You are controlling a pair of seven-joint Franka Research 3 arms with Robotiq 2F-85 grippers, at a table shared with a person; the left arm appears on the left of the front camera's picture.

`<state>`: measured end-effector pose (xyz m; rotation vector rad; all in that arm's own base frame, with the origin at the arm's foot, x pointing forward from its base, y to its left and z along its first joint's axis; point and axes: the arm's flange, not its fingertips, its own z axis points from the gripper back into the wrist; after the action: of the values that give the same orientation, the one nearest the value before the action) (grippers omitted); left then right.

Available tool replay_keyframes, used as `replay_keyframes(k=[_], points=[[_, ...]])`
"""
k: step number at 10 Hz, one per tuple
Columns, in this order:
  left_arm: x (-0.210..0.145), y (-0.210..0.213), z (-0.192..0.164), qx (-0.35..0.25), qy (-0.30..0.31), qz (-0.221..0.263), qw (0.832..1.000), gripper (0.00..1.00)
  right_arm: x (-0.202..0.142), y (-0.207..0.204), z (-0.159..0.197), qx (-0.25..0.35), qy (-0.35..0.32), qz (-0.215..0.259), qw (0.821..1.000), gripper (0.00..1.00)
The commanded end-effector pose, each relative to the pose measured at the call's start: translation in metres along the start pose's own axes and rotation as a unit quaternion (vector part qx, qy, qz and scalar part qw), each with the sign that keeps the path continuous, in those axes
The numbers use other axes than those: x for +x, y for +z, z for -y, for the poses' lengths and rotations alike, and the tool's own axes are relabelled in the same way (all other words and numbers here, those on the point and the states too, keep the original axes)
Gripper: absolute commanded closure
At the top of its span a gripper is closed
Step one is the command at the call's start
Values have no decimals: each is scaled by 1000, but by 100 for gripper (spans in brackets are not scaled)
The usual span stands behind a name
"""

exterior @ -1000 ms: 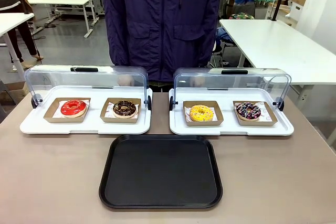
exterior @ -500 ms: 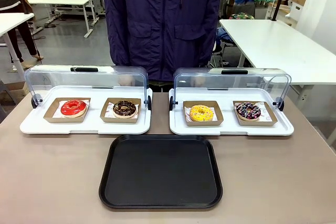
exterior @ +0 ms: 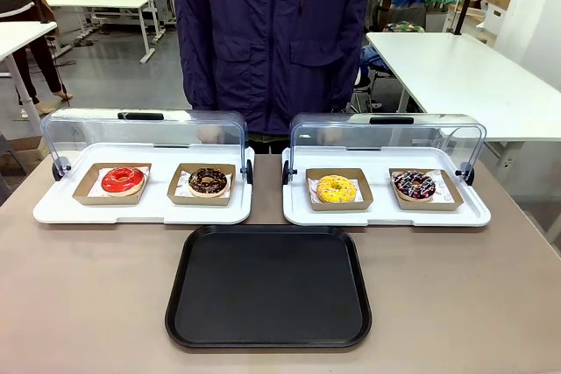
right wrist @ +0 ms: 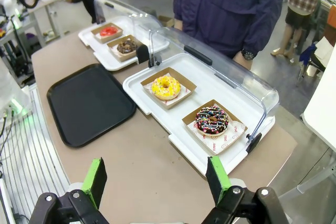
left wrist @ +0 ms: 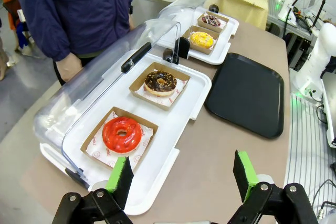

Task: Move the third donut from the left to the tray.
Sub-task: Pick up the Paper togo box containing the Donut indicated by the person and place it on the Handle tray.

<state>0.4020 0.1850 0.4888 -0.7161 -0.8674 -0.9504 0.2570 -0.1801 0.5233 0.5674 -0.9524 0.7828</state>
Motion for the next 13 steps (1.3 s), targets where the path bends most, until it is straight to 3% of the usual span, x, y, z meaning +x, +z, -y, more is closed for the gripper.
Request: replay_keyframes(k=[1, 13], points=[[1, 1, 1, -3, -4, 0, 1000, 0, 2, -1, 1, -1, 12, 11, 1000, 0], [1, 1, 1, -3, -4, 0, 1000, 0, 2, -1, 1, -1, 12, 11, 1000, 0]])
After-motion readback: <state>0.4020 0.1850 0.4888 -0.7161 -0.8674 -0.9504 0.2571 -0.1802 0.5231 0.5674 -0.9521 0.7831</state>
